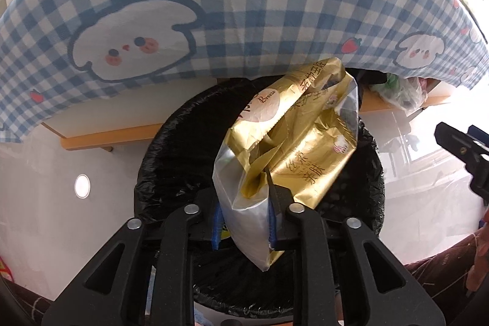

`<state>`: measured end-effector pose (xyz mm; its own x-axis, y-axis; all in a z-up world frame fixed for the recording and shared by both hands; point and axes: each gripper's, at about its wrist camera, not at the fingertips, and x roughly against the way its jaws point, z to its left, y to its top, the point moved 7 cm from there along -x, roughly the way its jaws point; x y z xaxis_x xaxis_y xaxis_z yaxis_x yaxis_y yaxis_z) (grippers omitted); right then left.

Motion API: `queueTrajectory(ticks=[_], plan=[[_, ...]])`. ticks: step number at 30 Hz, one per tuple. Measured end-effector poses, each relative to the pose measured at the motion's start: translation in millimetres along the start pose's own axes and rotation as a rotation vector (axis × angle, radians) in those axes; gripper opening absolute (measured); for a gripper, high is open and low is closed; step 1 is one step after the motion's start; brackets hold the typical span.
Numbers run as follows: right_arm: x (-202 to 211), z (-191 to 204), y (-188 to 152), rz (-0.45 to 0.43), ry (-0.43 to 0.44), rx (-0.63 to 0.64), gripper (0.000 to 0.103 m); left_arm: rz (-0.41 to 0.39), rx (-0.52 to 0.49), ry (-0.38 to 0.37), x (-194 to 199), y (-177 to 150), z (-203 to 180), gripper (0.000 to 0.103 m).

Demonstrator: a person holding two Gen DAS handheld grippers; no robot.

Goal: Collect trash
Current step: 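Lower the gold wrapper into the bin and open the left tool, then move both open tools from the bin back over the table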

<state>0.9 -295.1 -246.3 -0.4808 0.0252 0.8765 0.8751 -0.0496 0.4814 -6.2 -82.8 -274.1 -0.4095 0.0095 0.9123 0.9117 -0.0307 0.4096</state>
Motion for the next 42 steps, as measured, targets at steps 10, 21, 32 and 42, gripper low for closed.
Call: queueTrajectory(ticks=[10, 21, 32, 42], plan=[[-6, -4, -2, 0.011, -0.025, -0.015, 0.095, -0.047, 0.014, 0.043, 9, 6, 9, 0.065], [20, 7, 13, -0.055, -0.024, -0.007, 0.095, -0.13, 0.003, 0.056, 47, 22, 6, 0.093], [65, 23, 39, -0.173, 0.04, 0.013, 0.095, -0.22, 0.035, 0.015, 105, 45, 10, 0.097], [102, 40, 80, -0.273, 0.066, 0.069, 0.095, -0.28, 0.053, 0.014, 137, 85, 29, 0.097]])
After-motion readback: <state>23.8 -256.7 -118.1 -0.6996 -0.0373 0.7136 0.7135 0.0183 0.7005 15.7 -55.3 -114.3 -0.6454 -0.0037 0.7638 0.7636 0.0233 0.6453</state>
